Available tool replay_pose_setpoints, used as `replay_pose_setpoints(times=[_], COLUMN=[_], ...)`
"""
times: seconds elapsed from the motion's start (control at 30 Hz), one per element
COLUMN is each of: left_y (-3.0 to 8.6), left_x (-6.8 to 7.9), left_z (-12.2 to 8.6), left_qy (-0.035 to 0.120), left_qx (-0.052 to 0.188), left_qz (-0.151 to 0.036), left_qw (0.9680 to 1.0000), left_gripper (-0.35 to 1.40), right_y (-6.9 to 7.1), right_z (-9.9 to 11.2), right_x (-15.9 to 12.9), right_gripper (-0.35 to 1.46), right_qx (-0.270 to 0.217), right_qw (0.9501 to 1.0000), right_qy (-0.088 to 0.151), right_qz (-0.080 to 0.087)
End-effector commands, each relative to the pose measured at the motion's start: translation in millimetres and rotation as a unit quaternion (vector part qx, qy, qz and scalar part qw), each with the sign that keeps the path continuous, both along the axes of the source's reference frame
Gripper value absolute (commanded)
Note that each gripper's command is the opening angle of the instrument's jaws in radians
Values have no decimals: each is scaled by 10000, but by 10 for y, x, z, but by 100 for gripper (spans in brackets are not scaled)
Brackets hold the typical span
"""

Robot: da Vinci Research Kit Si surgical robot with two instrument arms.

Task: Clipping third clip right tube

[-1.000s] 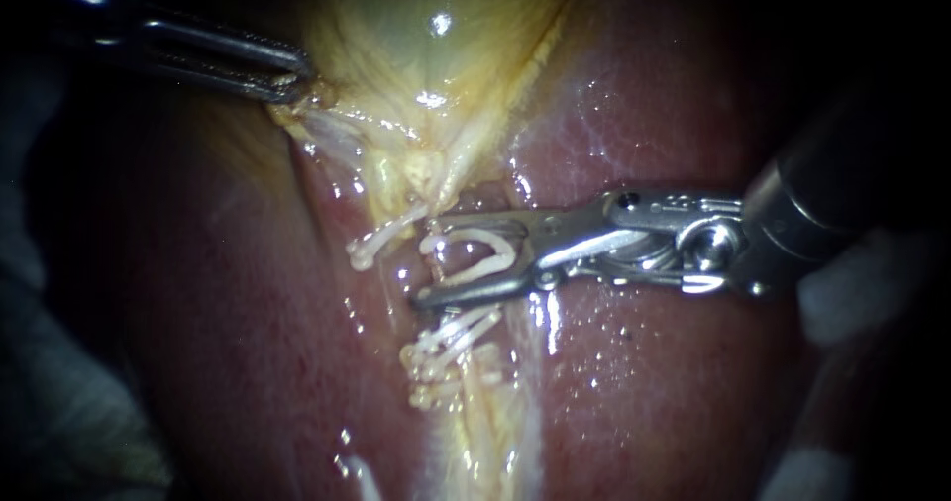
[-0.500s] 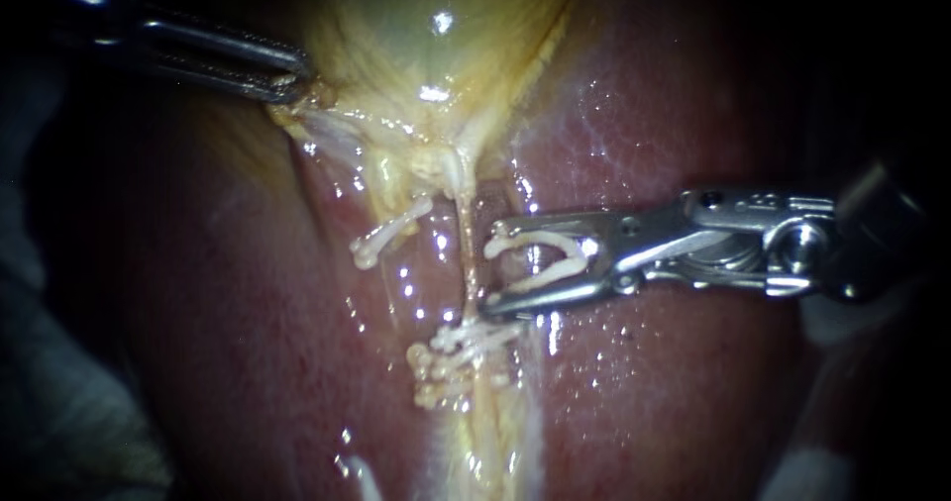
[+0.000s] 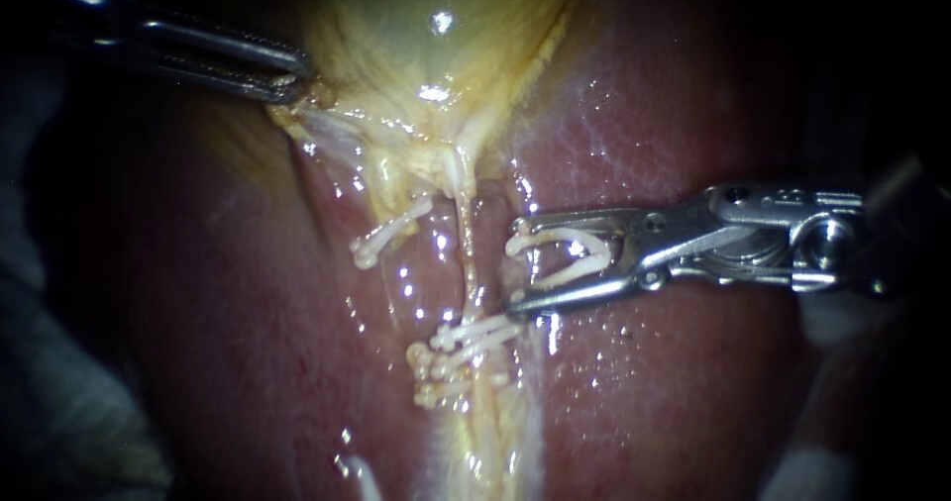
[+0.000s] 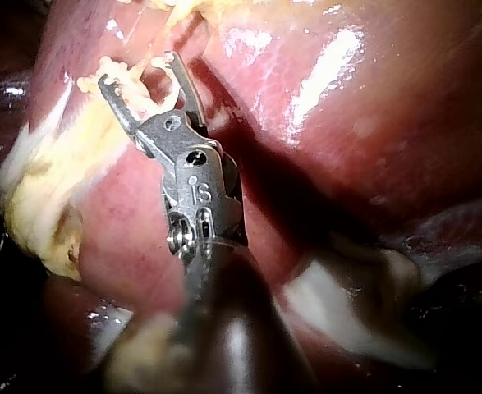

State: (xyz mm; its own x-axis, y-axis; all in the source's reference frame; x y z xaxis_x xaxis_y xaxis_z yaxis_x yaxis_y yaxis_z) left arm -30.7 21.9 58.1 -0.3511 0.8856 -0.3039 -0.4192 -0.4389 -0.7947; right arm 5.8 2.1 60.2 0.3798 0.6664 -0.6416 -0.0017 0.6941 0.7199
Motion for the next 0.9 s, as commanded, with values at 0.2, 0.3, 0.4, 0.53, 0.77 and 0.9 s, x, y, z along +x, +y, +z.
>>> replay_pose_setpoints(times=[0.2, 0.3, 0.4, 0.53, 0.77, 0.9], left_y=[0, 0, 0, 0, 0, 0], left_x=[0, 0, 0, 0, 0, 1], left_z=[0, 0, 0, 0, 0, 0], left_qy=[-2, -2, -2, -2, 5, 5], left_qx=[-1, -1, -1, -1, -9, -9], left_qz=[1, 1, 1, 1, -8, -9], left_qw=[10000, 10000, 10000, 10000, 10000, 10000], left_gripper=[-35, -35, -35, -35, -35, -35], right_y=[4, 4, 3, 1, 1, -2], right_z=[11, 20, 32, 48, 68, 73], right_x=[4, 7, 9, 9, 18, 31], right_gripper=[49, 50, 50, 50, 50, 50], right_qx=[-14, -35, -64, 3, 71, 173], right_qw=[10000, 10000, 10000, 10000, 9998, 9995], right_qy=[-13, -21, -31, -73, -107, -32], right_qz=[15, 22, 28, 64, 144, 281])
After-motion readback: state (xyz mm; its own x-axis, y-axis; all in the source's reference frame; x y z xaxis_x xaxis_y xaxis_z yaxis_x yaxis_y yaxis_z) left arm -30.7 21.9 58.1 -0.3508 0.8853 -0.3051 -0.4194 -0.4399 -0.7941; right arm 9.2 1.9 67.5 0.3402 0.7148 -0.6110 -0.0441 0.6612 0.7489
